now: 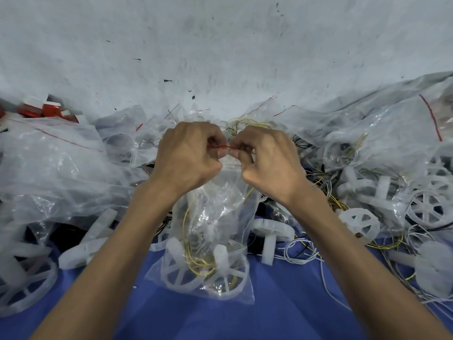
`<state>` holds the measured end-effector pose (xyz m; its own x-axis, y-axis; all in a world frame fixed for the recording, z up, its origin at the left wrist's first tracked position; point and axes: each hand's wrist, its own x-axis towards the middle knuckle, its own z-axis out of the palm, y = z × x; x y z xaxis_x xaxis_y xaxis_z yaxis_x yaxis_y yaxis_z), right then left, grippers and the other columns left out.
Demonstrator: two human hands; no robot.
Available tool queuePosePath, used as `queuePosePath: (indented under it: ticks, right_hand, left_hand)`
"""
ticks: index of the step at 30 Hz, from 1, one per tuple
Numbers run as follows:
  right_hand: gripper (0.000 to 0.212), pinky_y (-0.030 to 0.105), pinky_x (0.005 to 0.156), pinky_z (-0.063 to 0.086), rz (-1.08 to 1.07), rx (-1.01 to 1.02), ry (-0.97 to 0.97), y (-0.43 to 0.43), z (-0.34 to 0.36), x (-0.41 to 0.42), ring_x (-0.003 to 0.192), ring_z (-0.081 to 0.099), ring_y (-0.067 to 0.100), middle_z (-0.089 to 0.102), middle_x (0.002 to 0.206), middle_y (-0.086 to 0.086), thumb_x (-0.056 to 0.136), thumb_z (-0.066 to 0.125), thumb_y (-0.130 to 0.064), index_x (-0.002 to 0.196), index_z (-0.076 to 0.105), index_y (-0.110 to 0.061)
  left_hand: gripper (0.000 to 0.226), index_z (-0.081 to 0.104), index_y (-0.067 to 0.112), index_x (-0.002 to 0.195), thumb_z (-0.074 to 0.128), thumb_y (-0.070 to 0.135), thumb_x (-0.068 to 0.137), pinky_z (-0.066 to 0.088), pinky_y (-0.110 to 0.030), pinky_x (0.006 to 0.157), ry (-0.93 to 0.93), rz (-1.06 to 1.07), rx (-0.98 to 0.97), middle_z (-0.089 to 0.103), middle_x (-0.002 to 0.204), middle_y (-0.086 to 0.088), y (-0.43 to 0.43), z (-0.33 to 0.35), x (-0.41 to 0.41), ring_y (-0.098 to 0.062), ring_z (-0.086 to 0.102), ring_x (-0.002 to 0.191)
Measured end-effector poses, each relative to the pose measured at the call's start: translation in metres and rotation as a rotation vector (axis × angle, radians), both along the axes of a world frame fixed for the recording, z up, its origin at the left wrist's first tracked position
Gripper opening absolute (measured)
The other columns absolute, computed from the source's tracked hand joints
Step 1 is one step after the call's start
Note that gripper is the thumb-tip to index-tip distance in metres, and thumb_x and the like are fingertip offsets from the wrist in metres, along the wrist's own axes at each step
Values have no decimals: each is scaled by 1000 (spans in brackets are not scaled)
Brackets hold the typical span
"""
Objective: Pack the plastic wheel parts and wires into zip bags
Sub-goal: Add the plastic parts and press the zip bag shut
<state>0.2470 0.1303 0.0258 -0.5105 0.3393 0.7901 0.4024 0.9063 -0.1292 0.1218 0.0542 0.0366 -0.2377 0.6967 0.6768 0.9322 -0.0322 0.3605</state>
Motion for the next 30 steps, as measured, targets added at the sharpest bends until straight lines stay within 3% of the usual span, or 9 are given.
queuePosePath:
  ticks: [4,7,11,14,19,22,24,26,30]
  right_hand:
    - [4,30,66,48,105,-177,113,7,4,3,65,58,12,69,73,-2,78,72,-18,78,73,-14]
    - [5,20,66,45,116,-280,117,12,7,7,65,56,6,69,73,-2,76,75,-19,77,74,-15]
    - [4,33,76,48,81,-300,16,12,8,8,75,60,13,69,80,0,79,72,-13,82,73,-15]
    - [7,36,76,49,45,-302,-31,14,8,9,77,60,15,67,79,-2,78,71,-10,83,72,-15]
    - [10,33,72,47,-28,-204,-33,12,3,5,80,61,23,69,81,4,75,69,-4,81,71,-12]
    - [8,25,68,43,-16,-263,35,14,3,5,65,55,7,66,72,-3,76,71,-10,82,72,-15]
    - [7,15,60,33,-9,-333,-11,18,5,9,59,47,-4,56,63,-18,78,71,-15,86,73,-16]
    - [9,15,62,31,-7,-390,-106,23,8,15,61,46,-6,50,63,-23,80,71,-17,88,73,-16]
    - [11,23,71,37,-59,-421,-245,30,12,27,79,53,9,59,76,-8,82,70,-19,92,73,-16]
  left_hand:
    - [16,66,39,69,78,30,75,46,-23,75,-134,-19,-34,60,70,22,-5,8,-12,-6,61,79]
    - [26,60,44,63,78,29,75,46,-25,75,-142,-10,-82,59,69,25,-8,10,-20,-6,59,78]
    - [22,63,37,70,76,21,77,47,-26,76,-108,17,-90,55,67,25,-5,6,-21,-7,59,75]
    - [12,70,27,78,75,15,79,50,-29,77,-93,38,-38,59,70,15,-2,2,-21,-12,61,80]
    - [9,73,26,78,77,18,75,48,-28,73,-49,65,1,66,69,10,1,1,-20,-16,63,78]
    - [19,68,36,70,81,21,71,49,-22,71,-120,0,-39,59,64,23,-3,5,-28,-1,62,72]
    - [23,67,38,71,81,19,71,44,-12,70,-120,-30,-97,59,67,25,-6,6,-35,7,59,73]
    - [19,71,31,77,80,15,72,39,-3,65,-102,-25,-151,59,69,25,-7,5,-43,10,57,70]
    - [18,72,23,79,78,8,73,38,-5,65,-114,5,-138,60,68,18,-8,3,-49,8,54,69]
